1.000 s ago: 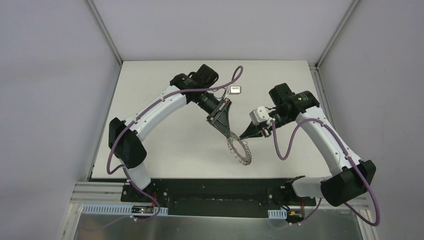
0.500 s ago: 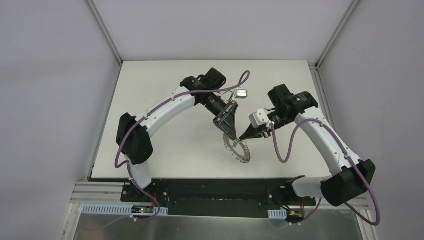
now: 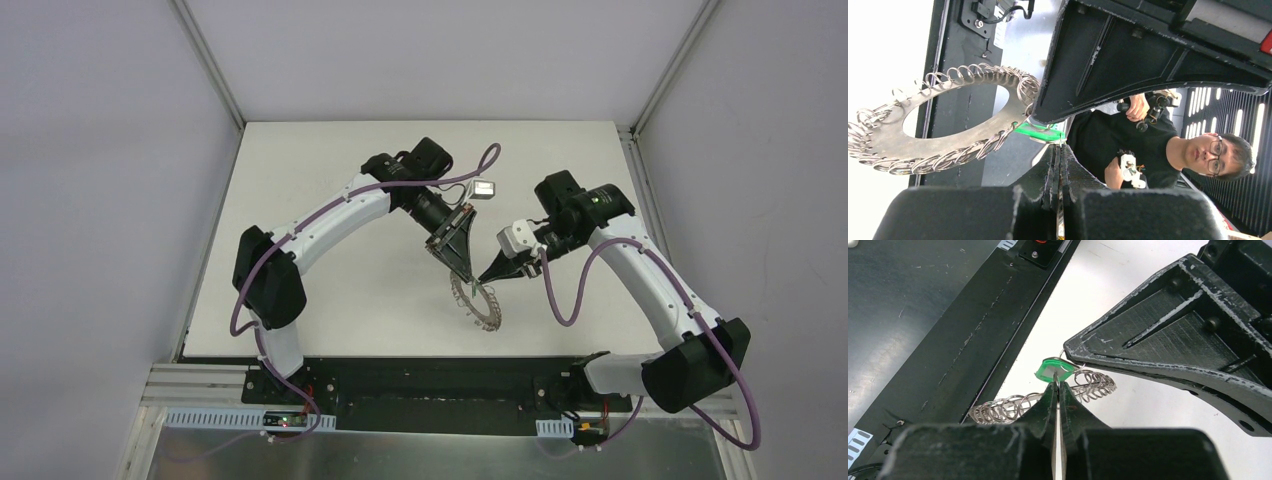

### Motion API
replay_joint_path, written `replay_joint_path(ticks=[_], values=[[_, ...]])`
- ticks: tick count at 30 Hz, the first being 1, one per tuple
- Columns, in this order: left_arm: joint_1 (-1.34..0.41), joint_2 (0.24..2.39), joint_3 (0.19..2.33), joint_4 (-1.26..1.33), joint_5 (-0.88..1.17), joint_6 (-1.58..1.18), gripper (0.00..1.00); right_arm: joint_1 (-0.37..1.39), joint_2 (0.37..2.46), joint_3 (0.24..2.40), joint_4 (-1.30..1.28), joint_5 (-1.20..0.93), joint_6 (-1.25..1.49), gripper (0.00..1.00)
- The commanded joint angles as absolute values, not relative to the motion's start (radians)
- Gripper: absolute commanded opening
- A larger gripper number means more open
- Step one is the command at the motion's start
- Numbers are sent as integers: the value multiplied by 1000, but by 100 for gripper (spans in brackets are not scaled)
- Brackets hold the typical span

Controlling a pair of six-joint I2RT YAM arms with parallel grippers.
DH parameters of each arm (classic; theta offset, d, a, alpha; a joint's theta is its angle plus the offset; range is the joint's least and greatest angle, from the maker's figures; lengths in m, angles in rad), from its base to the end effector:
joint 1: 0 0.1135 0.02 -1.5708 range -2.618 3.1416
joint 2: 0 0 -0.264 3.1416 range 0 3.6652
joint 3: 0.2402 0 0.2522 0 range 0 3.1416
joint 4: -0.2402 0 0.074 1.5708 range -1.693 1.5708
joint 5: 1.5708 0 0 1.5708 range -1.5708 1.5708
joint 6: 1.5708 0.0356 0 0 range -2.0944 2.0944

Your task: Put the keys on the keyring

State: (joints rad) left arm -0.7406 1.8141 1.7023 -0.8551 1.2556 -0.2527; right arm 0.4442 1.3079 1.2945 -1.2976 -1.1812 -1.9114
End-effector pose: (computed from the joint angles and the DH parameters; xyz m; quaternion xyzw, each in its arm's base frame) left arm 0.2591 -0.2827 0.3320 -0.3561 -0.7076 0.6077 0.0556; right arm 0.1842 0.1241 0.3406 -0.7884 0.2488 0.3381 0.4496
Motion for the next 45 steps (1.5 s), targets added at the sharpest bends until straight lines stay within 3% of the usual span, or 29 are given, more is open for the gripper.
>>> replay_joint_path(ticks=[1,45], values=[[-750,1823,1724,-927,1263,-170,0,452,1277,1302,-1302,-1205,-1933,0],[-767,1873,1740,-958,1278,-147,0,479,1258,1268,-1252,-1166,-1876,0]])
